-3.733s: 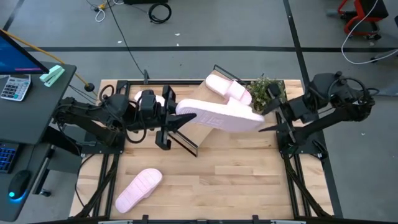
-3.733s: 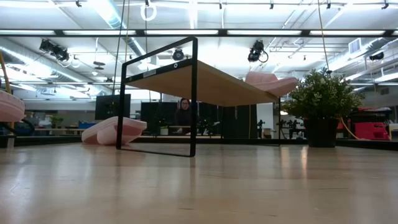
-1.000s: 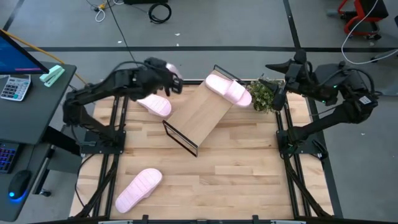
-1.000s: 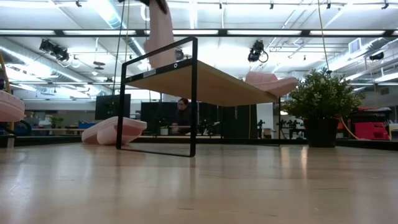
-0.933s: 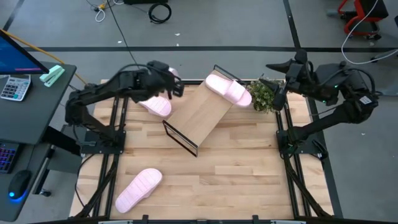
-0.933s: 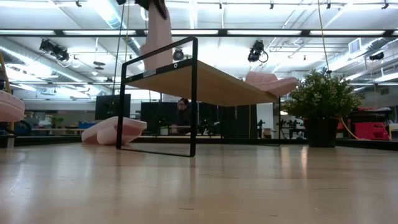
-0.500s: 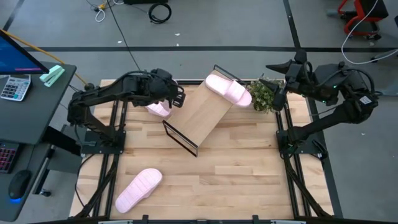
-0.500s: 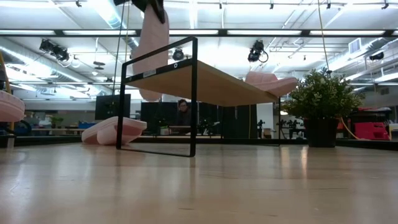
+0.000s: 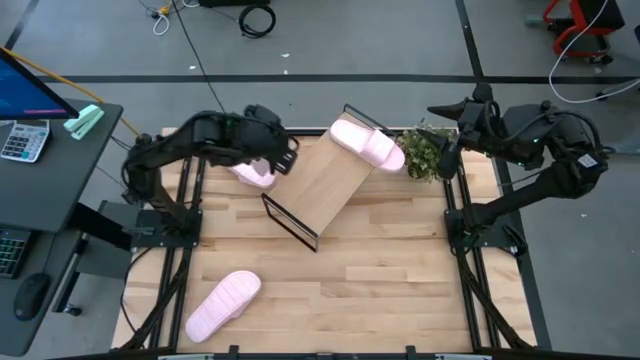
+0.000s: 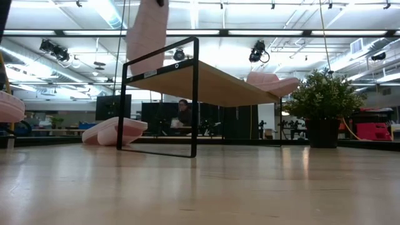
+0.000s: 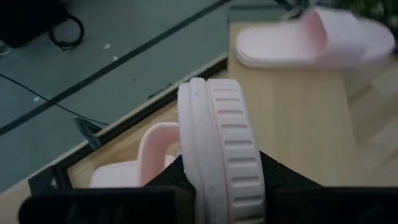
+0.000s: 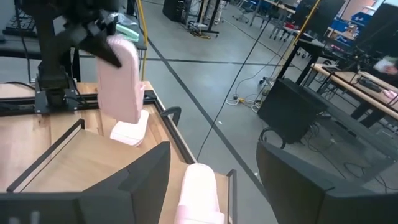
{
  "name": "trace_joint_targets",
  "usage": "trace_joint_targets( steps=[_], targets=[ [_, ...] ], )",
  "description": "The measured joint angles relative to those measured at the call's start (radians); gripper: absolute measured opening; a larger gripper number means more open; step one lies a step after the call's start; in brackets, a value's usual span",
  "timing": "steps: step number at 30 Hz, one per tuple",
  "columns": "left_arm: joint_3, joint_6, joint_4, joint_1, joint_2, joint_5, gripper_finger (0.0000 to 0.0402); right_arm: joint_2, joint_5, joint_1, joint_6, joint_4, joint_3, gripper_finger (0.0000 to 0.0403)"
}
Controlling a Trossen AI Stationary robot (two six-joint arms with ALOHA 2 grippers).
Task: Pick and place slides into the shelf
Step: Put the top right pink slide on the shelf
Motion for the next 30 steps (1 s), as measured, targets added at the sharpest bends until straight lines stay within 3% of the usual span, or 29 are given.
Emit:
trace_joint_targets(
  steps=[12, 30],
  targets=[
    [0.006, 0.012, -0.001, -0.042, 0.175, 0.018, 0.0073, 0.006, -0.001, 0.0, 0.026, -0.002, 0.0, 0.0244],
    [0.005, -0.141, -0.003, -0.13, 0.19, 0.039, 0.0073, 0.006, -0.003, 0.0, 0.017, -0.002, 0.0, 0.0244]
  ],
)
